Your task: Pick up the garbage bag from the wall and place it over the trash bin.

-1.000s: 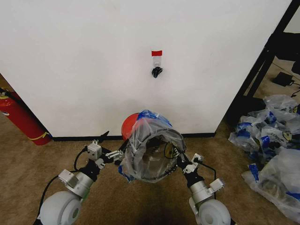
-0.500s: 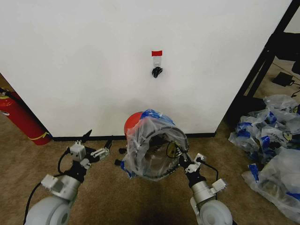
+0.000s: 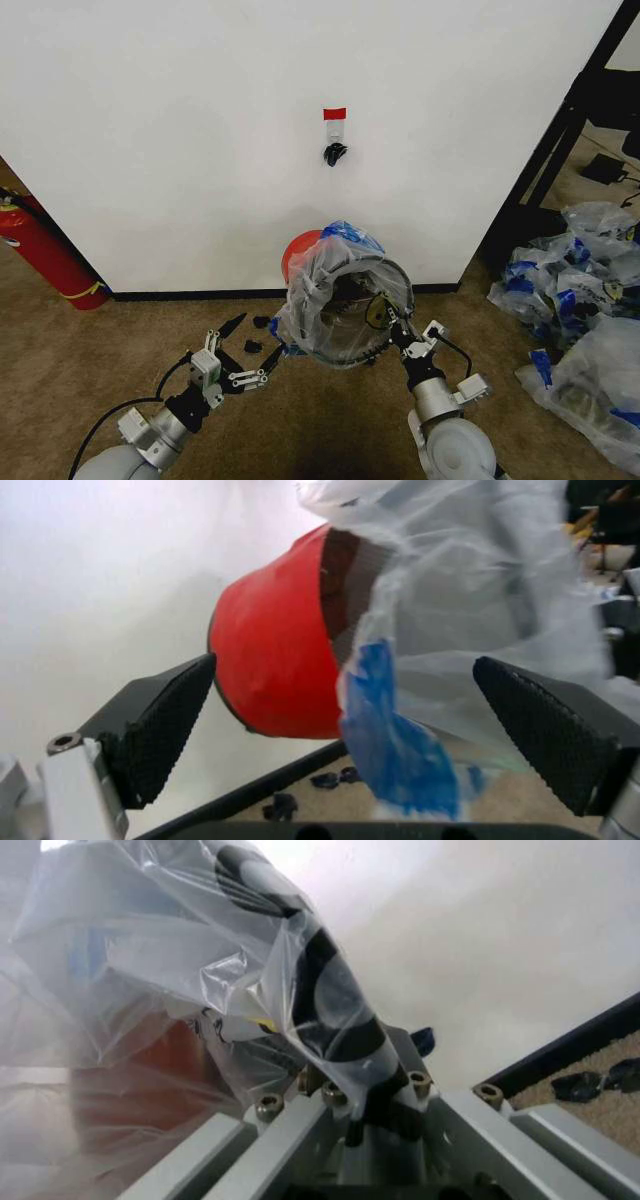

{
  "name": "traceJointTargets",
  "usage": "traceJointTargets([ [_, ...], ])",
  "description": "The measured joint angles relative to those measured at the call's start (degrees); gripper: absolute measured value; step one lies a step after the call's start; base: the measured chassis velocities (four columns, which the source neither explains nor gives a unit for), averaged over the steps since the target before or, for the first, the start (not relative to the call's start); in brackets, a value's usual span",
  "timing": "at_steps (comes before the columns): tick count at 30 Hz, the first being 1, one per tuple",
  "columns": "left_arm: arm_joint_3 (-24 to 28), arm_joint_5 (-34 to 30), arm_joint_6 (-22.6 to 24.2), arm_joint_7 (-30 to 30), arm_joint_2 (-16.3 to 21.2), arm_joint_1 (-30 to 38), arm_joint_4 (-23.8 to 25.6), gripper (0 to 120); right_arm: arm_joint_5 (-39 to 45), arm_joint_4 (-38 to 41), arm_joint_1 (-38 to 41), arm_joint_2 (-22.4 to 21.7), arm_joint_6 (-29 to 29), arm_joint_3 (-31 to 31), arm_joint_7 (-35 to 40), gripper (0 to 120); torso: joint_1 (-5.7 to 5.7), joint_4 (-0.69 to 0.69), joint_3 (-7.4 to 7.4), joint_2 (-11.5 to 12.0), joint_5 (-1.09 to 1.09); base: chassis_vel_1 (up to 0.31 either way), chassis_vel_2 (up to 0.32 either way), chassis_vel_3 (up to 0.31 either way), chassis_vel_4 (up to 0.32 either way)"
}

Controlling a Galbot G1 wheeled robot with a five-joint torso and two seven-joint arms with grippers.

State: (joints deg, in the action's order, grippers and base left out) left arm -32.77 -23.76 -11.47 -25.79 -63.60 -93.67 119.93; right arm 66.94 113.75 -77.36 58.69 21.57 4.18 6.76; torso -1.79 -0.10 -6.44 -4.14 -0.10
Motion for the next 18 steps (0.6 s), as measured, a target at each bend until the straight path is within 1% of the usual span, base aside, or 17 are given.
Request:
traceJointTargets([
  [3, 0.1, 0.6, 0.5, 0.5, -0.3, 0.9, -0.8, 100, 0.2, 0.5, -0.2, 0.1, -0.3, -0.2, 0.0, 0, 0.0, 0.01, 0.0, 0.0, 0.0, 0.0, 0.0, 0.0, 0.0],
  [7, -0.5, 1.4, 1.4, 1.5, -0.6, 3.1, -3.9, 100, 0.9, 2.1, -0.3, 0.2, -1.5, -1.0, 0.5, 0, 0.0, 0.01, 0.0, 0.0, -0.01, 0.0, 0.0, 0.0, 0.0],
  [8, -0.5, 1.4, 1.4, 1.5, -0.6, 3.1, -3.9, 100, 0.9, 2.1, -0.3, 0.2, -1.5, -1.0, 0.5, 0, 0.0, 0.01, 0.0, 0.0, -0.01, 0.0, 0.0, 0.0, 0.0],
  [14, -1.8, 1.1, 1.3, 1.9, 0.5, 4.9, -6.4, 100, 1.4, 3.5, -0.6, -0.1, -2.9, -1.5, 1.3, 0, 0.0, 0.01, 0.0, 0.0, -0.01, 0.0, 0.0, 0.0, 0.0],
  [18, -2.2, 0.3, 0.3, 1.8, 1.3, 6.0, -7.7, 100, 1.5, 4.4, -1.0, -0.3, -4.0, -1.8, 2.6, 0, 0.0, 0.0, 0.0, 0.0, -0.01, 0.0, 0.0, 0.0, 0.0],
])
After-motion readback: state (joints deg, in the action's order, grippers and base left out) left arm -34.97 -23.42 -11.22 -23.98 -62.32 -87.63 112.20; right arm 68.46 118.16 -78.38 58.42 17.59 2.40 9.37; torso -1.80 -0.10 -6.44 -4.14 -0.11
